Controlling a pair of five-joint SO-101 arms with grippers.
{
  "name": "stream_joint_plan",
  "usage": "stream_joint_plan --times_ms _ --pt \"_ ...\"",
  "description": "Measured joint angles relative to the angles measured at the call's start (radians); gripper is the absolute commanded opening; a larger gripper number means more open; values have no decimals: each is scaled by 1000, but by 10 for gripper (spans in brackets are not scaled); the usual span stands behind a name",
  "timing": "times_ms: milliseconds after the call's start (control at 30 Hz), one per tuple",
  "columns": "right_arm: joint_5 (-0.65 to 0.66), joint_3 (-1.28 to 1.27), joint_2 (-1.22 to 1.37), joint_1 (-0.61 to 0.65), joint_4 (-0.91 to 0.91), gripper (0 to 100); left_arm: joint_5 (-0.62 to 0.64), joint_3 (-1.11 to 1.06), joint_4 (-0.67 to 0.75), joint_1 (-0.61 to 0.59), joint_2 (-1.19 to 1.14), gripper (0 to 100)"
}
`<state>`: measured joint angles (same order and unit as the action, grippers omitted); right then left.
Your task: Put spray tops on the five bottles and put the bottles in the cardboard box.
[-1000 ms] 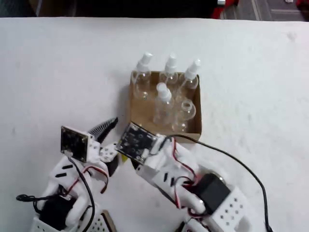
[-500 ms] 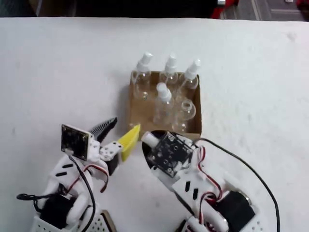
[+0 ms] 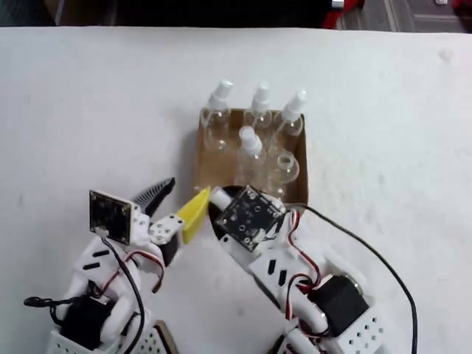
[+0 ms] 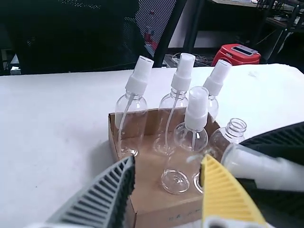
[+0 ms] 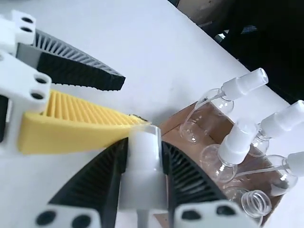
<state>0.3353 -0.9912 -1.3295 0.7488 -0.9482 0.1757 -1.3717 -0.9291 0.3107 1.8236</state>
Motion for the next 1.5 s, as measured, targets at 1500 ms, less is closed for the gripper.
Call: stream_joint_plan --times_ms 1500 --pt "167 192 -78 -540 -267 15 -135 0 -38 38 -8 226"
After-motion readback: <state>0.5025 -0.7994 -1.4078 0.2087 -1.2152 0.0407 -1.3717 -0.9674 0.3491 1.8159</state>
